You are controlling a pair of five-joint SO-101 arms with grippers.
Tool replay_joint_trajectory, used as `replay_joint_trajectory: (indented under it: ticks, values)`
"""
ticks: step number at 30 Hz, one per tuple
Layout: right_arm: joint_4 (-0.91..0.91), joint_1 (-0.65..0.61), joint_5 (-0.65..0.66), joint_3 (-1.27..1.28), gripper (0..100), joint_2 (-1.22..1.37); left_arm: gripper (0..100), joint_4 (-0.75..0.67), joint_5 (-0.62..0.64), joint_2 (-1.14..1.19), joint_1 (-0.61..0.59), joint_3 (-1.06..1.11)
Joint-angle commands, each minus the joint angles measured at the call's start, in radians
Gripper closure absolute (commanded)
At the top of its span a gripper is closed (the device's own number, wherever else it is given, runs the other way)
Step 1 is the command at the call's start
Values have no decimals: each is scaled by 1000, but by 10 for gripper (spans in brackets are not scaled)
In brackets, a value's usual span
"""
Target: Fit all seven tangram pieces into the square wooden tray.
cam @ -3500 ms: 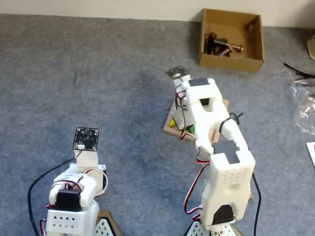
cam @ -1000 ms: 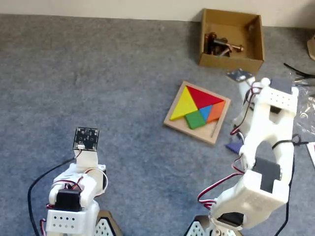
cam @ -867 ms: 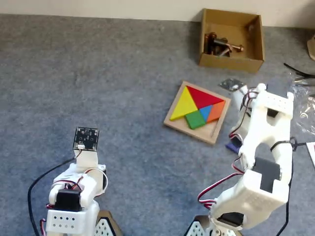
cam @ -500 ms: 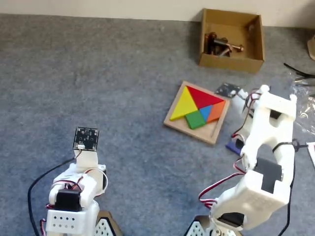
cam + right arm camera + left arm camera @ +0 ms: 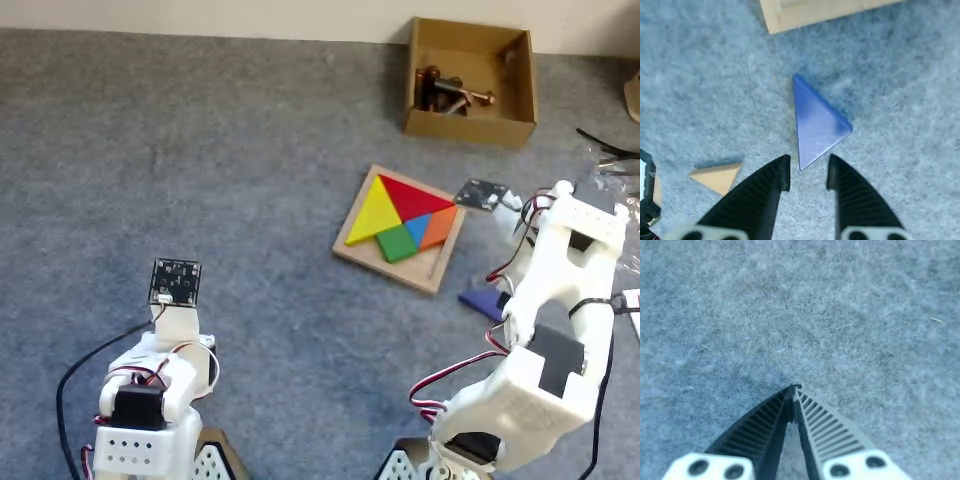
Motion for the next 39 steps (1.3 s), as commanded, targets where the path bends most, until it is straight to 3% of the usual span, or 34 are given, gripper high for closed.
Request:
replay_joint_trajectory:
  ticks: [1,9,39]
  values:
    - [-5,7,9,21,853,-61,995,-3,8,-7,16,19]
    - [-159,5,6,143,853,-67,995,-3,8,-7,16,19]
    - [-159,-39,-15,153,852,-68,995,-3,8,-7,16,19]
